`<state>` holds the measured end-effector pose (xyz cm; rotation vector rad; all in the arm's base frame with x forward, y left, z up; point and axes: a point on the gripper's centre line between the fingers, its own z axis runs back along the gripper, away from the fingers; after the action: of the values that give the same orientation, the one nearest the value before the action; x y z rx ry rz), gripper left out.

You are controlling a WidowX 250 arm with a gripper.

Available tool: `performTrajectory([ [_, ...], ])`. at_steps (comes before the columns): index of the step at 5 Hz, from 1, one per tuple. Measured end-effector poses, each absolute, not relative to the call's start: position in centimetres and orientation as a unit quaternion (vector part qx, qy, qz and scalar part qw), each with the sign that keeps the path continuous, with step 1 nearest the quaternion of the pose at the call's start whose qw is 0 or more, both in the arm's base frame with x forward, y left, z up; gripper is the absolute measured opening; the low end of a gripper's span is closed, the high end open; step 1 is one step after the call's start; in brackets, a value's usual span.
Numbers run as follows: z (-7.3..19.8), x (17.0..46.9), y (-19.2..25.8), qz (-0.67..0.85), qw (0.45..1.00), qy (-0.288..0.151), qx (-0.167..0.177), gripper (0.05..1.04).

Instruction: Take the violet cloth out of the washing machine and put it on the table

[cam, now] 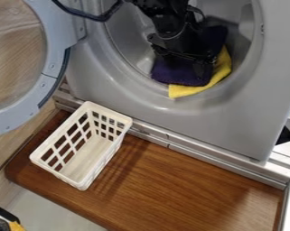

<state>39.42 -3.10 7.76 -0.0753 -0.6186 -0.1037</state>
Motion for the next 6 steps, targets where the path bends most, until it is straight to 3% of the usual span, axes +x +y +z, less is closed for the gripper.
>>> performTrajectory([
  [1,6.5,39.7,-2.9,-0.042,0.955,-0.291,-0.030,0.969],
  [3,4.9,40.3,-2.4,-0.037,0.962,-0.270,-0.017,0.408],
  [4,4.7,40.0,-2.4,-0.039,0.963,-0.265,-0.015,0.209],
  [5,5.3,39.4,-2.6,-0.050,0.961,-0.271,-0.022,0.101],
  [6,8.2,38.5,-2.2,-0.049,0.949,-0.307,-0.044,0.075],
])
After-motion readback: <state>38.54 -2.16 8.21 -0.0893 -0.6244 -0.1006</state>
